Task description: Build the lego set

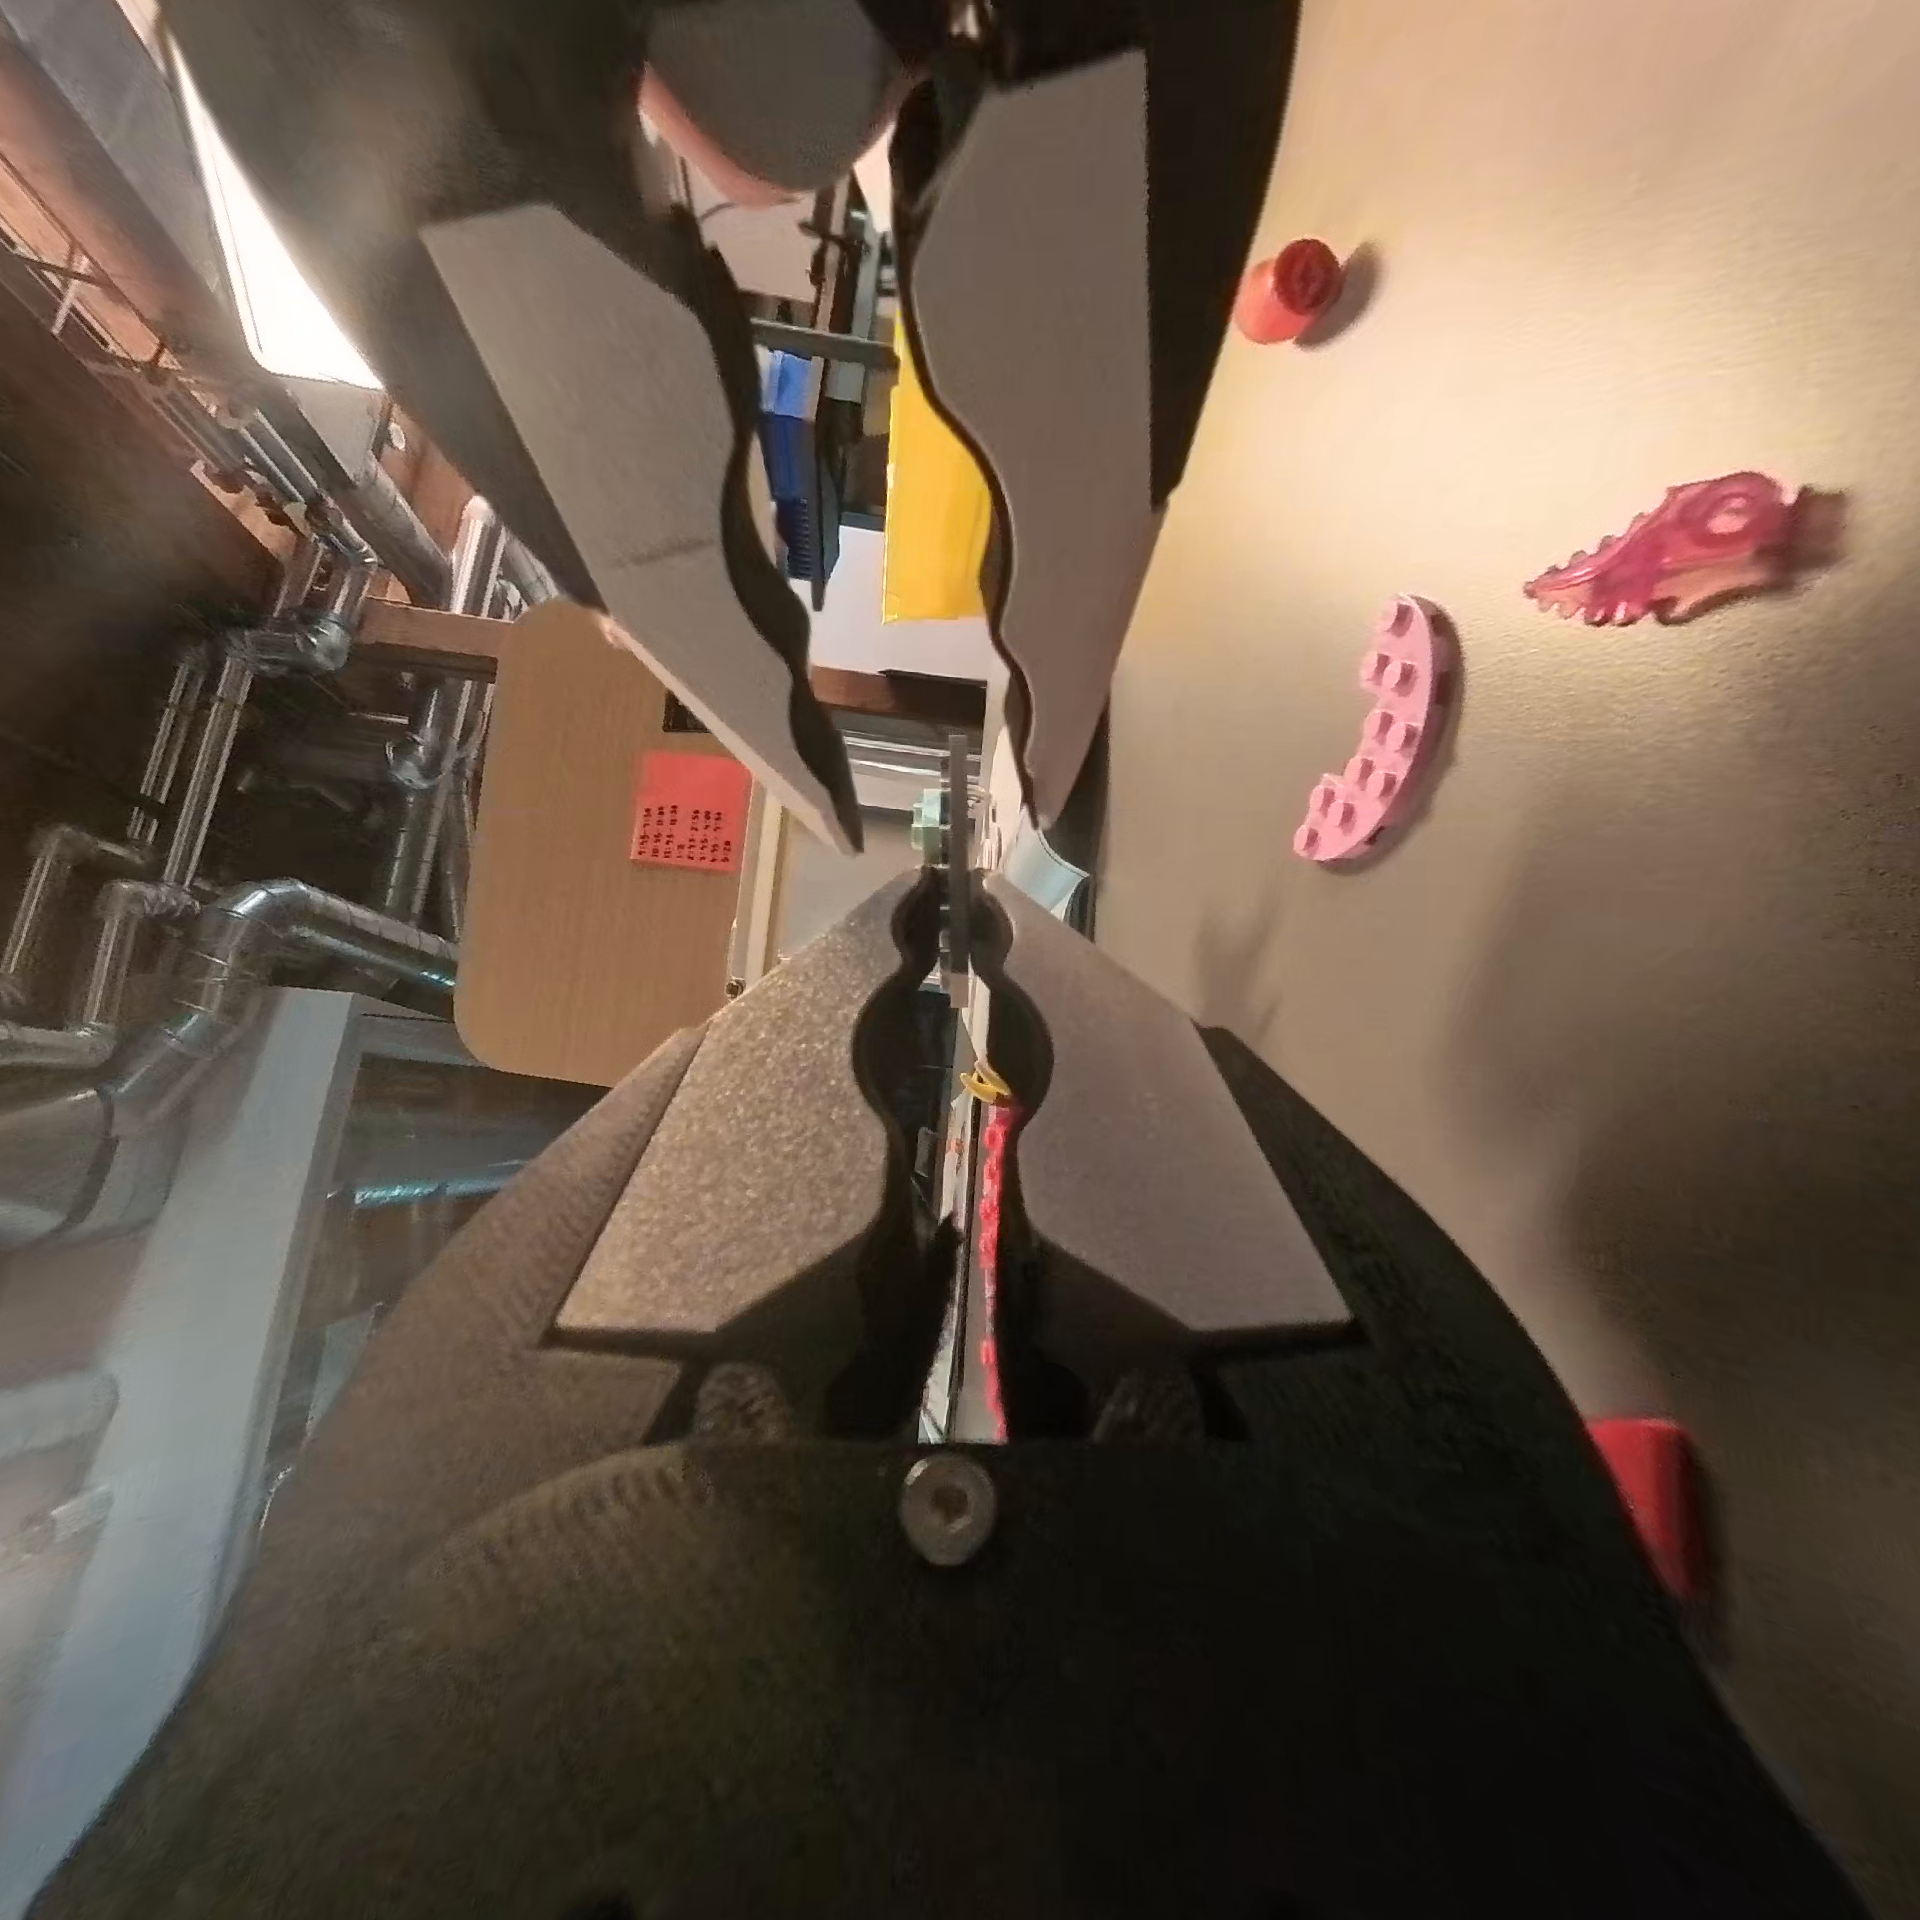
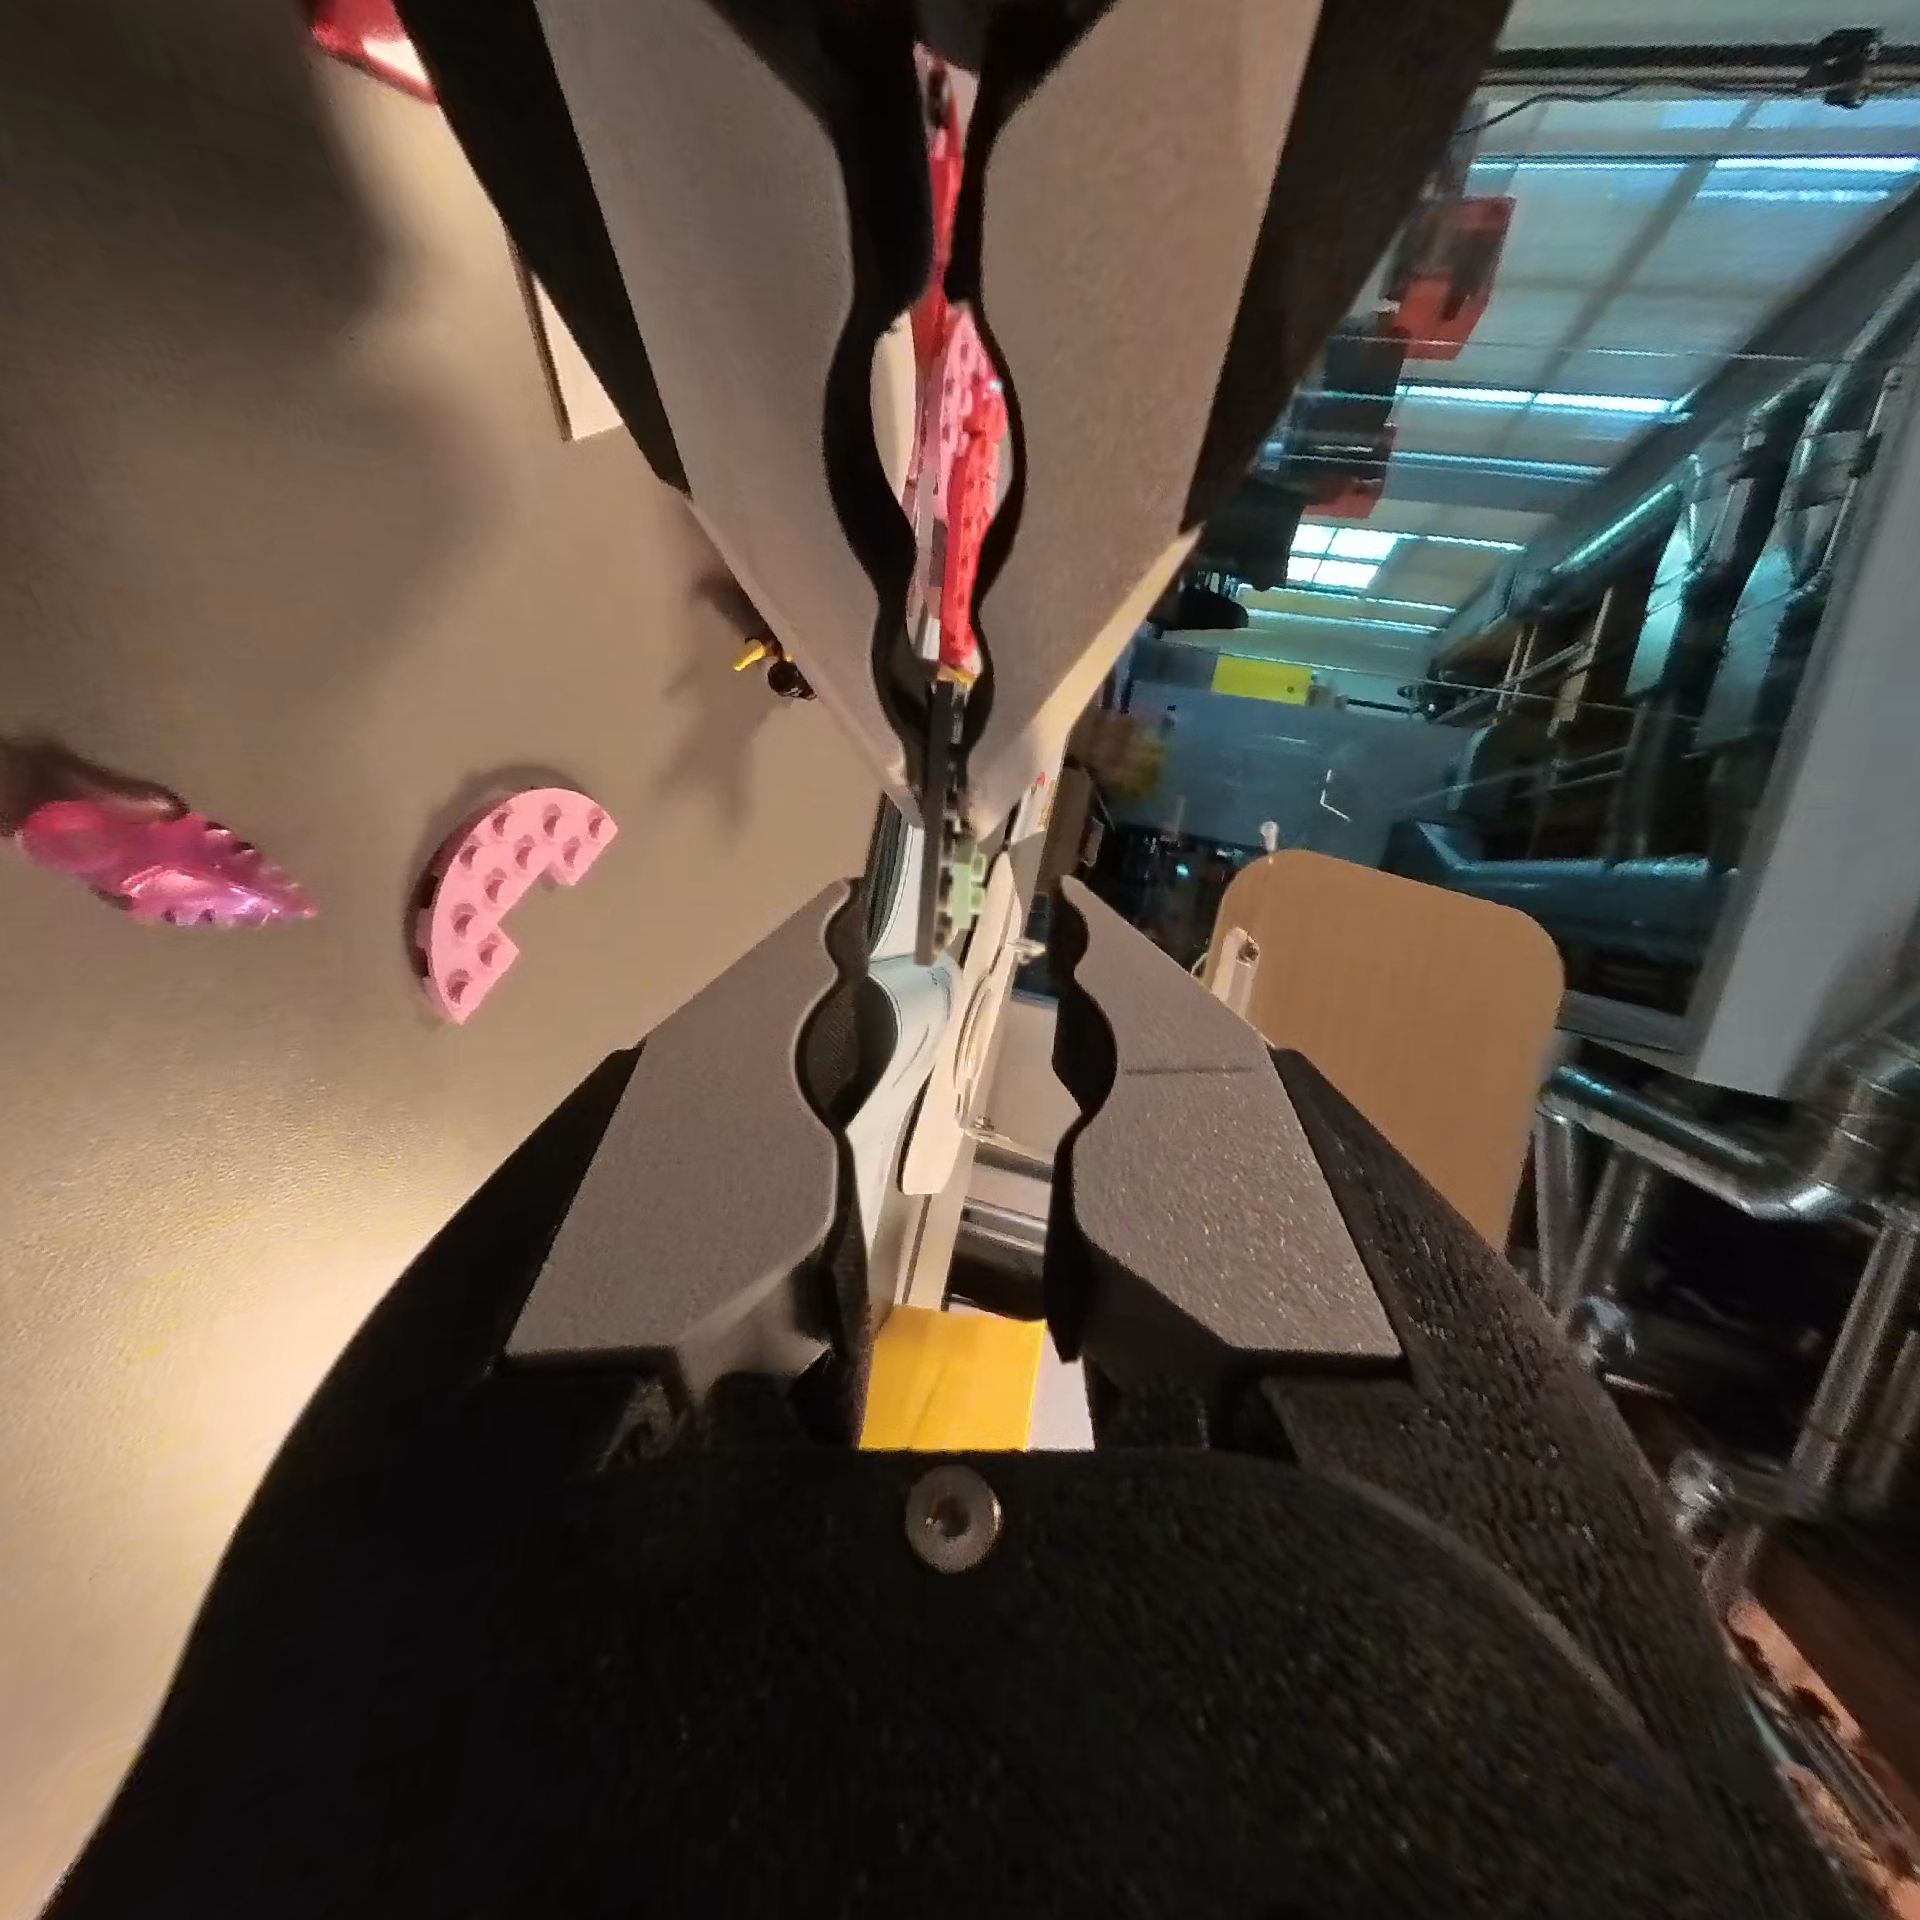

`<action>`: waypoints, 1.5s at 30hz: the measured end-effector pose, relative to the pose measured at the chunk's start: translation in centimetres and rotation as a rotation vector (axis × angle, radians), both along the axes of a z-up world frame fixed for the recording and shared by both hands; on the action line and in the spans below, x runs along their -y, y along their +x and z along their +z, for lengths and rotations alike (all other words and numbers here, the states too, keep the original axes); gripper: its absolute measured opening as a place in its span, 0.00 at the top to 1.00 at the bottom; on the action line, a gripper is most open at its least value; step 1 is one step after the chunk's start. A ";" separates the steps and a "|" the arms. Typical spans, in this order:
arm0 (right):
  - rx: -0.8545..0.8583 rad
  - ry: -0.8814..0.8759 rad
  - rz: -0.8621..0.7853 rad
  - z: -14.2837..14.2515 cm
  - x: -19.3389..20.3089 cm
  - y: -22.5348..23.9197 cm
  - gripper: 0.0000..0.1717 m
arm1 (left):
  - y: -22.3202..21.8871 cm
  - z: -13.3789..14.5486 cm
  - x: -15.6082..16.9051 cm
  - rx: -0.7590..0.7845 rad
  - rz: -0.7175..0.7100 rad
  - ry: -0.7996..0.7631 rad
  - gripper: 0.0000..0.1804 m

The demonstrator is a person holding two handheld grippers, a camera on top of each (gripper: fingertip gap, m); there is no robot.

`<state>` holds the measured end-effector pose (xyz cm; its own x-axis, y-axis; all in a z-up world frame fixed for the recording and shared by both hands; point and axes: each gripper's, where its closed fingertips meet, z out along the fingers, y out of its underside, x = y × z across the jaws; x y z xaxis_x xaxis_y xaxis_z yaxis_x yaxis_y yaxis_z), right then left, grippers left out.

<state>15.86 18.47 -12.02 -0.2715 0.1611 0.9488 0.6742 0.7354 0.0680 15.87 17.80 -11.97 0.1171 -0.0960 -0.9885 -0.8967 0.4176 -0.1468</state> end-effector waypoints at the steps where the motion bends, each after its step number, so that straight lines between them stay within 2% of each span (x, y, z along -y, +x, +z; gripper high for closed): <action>1: 0.006 0.002 -0.009 -0.1 -0.1 0.0 0.82 | 0.0 0.0 0.0 0.002 0.000 0.000 0.98; 11: -0.029 0.024 -0.063 0.1 -0.2 0.0 0.95 | -0.1 0.1 -0.3 0.053 0.039 -0.037 0.98; 19: -0.051 0.007 -0.069 0.0 -0.1 0.2 0.96 | 0.3 -0.1 -0.1 0.094 0.030 -0.076 0.98; 23: -0.047 -0.001 -0.047 -0.3 0.2 0.3 0.96 | 0.5 -0.4 0.3 0.108 -0.041 -0.123 0.98; 27: -0.072 -0.015 -0.061 0.2 -0.3 1.0 0.96 | 0.7 -0.1 0.8 0.099 -0.099 -0.094 0.93; 29: -0.083 -0.036 -0.066 0.3 -0.4 1.2 0.96 | 0.7 0.4 0.8 0.099 -0.098 -0.050 0.98; 31: -0.086 -0.046 -0.067 0.3 -0.3 1.3 0.96 | 0.7 0.3 1.0 0.082 -0.099 -0.057 0.98; 35: -0.062 0.080 -0.060 0.7 -0.4 1.2 0.96 | 0.9 0.9 1.1 0.171 -0.089 -0.134 0.98; 38: -0.041 0.173 -0.049 0.6 -0.6 1.1 0.95 | 0.8 0.7 0.9 0.173 -0.073 -0.153 0.98; 45: -0.110 0.233 0.013 1.2 -0.5 1.1 0.96 | 0.7 1.1 1.0 0.236 -0.098 -0.189 0.98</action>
<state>16.93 18.93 -10.82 -0.1649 -0.0683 0.9839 0.6779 0.7168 0.1634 16.56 16.80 -10.88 0.3224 -0.2971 -0.8988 -0.7855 0.4458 -0.4292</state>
